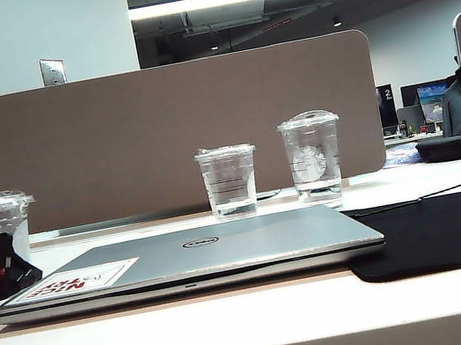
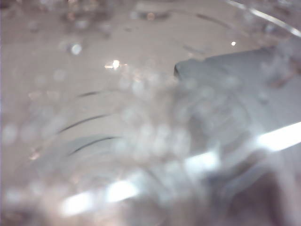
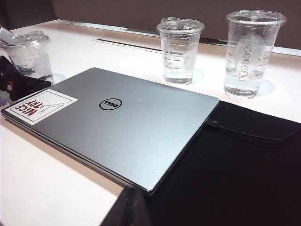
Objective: Pick up the coffee cup on the left and place it on the left side of the laptop.
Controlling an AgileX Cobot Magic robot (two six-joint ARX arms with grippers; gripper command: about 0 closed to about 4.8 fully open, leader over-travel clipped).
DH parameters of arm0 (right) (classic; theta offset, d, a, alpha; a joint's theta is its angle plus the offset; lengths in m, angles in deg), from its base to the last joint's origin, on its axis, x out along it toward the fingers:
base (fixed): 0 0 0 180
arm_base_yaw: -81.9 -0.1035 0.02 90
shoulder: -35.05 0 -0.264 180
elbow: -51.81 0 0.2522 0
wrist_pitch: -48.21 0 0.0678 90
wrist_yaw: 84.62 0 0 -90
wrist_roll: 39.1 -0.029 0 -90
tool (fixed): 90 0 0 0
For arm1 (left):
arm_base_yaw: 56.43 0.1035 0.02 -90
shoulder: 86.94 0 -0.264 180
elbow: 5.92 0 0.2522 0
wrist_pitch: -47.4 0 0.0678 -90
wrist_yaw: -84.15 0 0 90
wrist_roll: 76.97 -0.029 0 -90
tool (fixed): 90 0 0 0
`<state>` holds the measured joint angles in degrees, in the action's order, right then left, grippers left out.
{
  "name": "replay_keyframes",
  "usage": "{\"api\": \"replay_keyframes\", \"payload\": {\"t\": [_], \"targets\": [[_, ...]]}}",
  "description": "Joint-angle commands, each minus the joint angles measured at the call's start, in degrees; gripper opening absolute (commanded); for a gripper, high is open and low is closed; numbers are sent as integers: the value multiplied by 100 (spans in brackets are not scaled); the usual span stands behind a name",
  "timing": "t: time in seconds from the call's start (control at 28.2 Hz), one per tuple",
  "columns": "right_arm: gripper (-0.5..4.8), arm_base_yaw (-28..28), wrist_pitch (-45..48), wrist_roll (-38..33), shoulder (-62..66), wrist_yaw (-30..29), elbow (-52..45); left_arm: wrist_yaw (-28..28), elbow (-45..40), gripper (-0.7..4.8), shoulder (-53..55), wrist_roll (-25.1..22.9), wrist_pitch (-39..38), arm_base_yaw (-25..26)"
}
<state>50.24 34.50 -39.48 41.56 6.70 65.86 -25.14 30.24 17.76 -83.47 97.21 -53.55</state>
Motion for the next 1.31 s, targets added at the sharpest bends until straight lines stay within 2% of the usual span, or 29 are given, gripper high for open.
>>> {"api": "replay_keyframes", "payload": {"t": [0.04,0.28,0.46,0.57,0.75,0.92,1.1,1.24,1.31], "targets": [[-4,-9,103,-2,0,4,-22,-216,-11,479,-17,258,118,11],[-4,-7,103,-2,0,4,-22,-232,-407,479,-155,354,614,13],[-4,-7,103,-2,0,4,-22,13,-772,479,-199,433,1246,11],[-4,-7,103,-2,0,4,-22,575,-1215,479,-203,693,1971,11],[-4,-7,103,-2,0,4,-22,686,-1661,479,-481,905,1980,11],[-4,-7,101,-2,0,4,-22,597,-2181,479,-1174,1016,1980,9],[-4,-7,103,-2,-22,4,-22,-400,-2210,479,-1718,1287,1845,9],[-4,-4,98,-2,-120,4,-22,-667,-2208,338,-2057,1790,1873,7],[-4,-4,98,-2,-291,4,-22,-673,-2208,137,-2273,1902,1947,7]]}}
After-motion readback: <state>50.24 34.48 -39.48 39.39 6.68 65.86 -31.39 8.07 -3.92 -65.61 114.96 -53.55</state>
